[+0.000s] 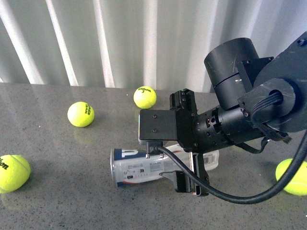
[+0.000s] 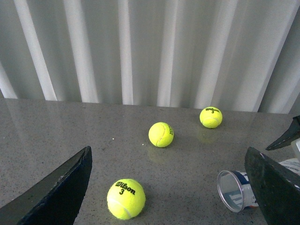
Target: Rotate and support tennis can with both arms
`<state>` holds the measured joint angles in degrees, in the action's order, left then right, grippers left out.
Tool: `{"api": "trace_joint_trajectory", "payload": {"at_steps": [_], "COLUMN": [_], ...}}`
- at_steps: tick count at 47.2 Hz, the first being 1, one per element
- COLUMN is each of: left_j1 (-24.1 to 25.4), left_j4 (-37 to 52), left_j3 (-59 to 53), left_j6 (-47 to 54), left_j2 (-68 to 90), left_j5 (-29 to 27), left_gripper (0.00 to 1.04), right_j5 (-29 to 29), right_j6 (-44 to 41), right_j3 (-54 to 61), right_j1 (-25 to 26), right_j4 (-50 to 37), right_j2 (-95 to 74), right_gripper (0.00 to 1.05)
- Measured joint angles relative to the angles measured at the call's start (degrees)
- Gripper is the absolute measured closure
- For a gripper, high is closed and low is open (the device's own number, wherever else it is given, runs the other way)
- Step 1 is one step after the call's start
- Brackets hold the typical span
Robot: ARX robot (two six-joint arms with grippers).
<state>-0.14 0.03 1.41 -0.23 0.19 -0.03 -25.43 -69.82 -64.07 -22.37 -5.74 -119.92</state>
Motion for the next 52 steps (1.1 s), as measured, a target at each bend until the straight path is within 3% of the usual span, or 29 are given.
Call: {"api": "trace_joint_trajectory", "payload": {"at_steps": [16,25,29,38,43,48,52], "left_j1": [0.0,0.0,0.0,0.0,0.0,0.0,0.0], "left_j4": [0.0,0.0,0.0,0.0,0.0,0.0,0.0], "left_j3": [0.0,0.0,0.0,0.0,0.0,0.0,0.0], "left_j6": [0.0,0.0,0.0,0.0,0.0,0.0,0.0], "left_j2": [0.0,0.0,0.0,0.0,0.0,0.0,0.0], "left_j5": [0.0,0.0,0.0,0.0,0.0,0.0,0.0], "left_gripper": [0.07,0.07,0.07,0.07,0.07,0.07,0.07], "right_j5": [-1.3,-2.7,5.0,28.0,30.5,30.7,38.2], "right_j6": [7.9,23.3,35.9,59.9,67.9,70.6,70.1], "right_j3": [6.1,12.3,16.7,21.3,21.9,22.1,28.1], "right_j1": [0.2,1.6,3.1,6.4,7.5,7.2,7.1], "right_j4": [-2.6,-9.5,-17.2,-14.2,-13.9,-14.4,-33.3], "right_j2": [9.2,19.3,25.0,30.9,31.0,30.9,29.6], "right_gripper": [0.07,0.07,0.07,0.07,0.07,0.07,0.2]}}
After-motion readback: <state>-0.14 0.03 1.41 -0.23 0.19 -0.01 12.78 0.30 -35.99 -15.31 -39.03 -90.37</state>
